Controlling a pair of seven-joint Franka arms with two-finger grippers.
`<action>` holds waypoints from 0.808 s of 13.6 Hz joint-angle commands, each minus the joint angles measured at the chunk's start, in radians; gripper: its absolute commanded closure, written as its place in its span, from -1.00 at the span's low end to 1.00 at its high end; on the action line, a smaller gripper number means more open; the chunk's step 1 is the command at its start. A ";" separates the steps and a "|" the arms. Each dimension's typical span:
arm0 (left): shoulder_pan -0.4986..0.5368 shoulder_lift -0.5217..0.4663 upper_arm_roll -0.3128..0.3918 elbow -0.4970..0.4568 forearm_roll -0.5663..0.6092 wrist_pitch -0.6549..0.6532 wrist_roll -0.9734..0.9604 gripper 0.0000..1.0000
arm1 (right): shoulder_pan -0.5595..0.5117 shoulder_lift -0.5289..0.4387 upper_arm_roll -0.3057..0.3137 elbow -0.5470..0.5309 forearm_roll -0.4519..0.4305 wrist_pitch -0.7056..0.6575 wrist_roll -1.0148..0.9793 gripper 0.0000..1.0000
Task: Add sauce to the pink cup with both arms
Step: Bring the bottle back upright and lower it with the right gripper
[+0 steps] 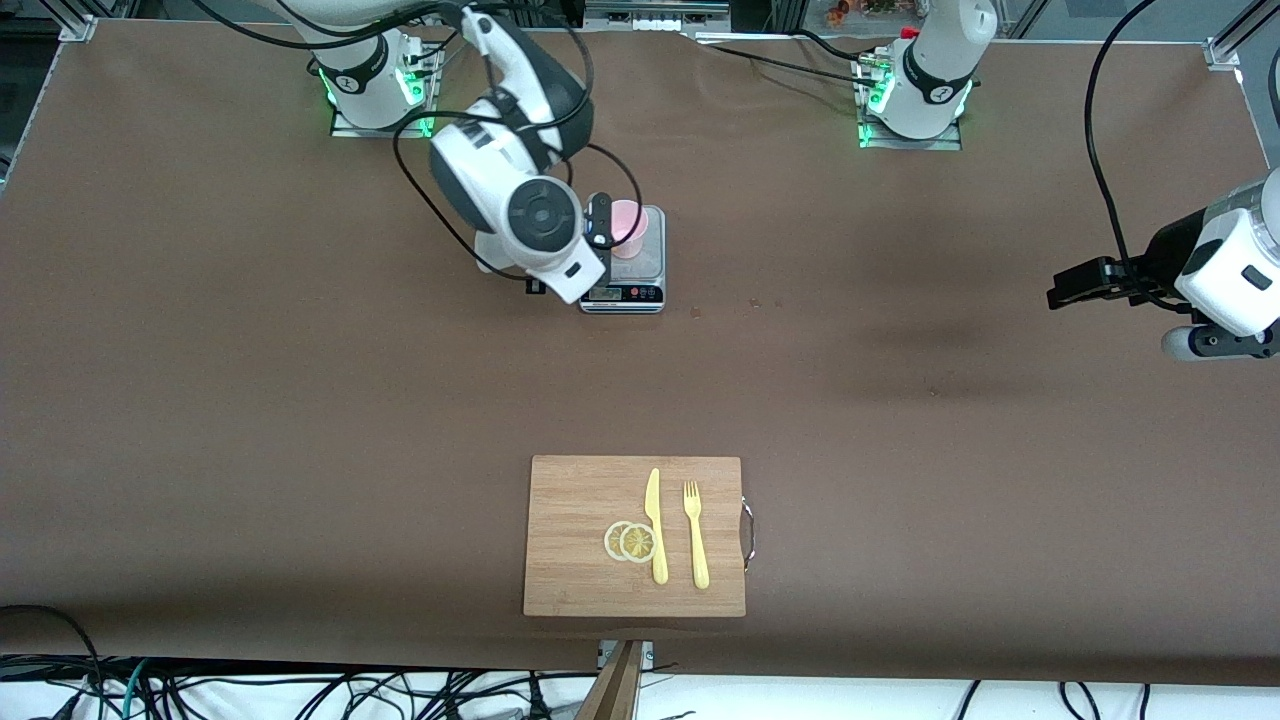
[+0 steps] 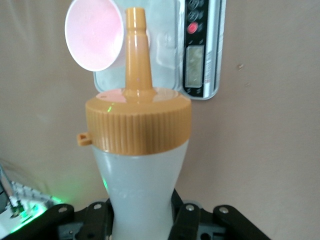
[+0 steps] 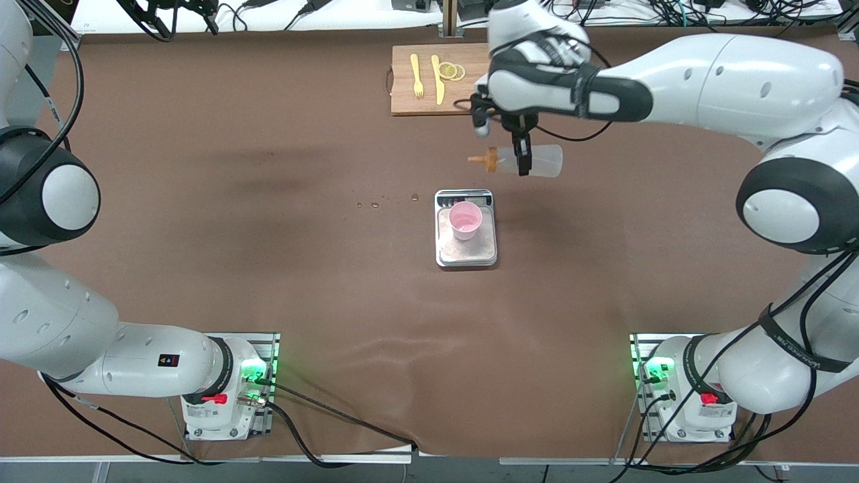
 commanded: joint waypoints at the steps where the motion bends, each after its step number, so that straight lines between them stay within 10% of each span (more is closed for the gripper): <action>1: 0.003 0.008 -0.002 0.021 0.005 -0.019 0.021 -1.00 | -0.125 -0.061 -0.009 -0.054 0.151 0.054 -0.204 0.66; 11: 0.001 0.012 -0.004 0.023 -0.006 -0.019 0.021 -1.00 | -0.319 0.065 -0.286 -0.055 0.868 0.056 -1.058 0.66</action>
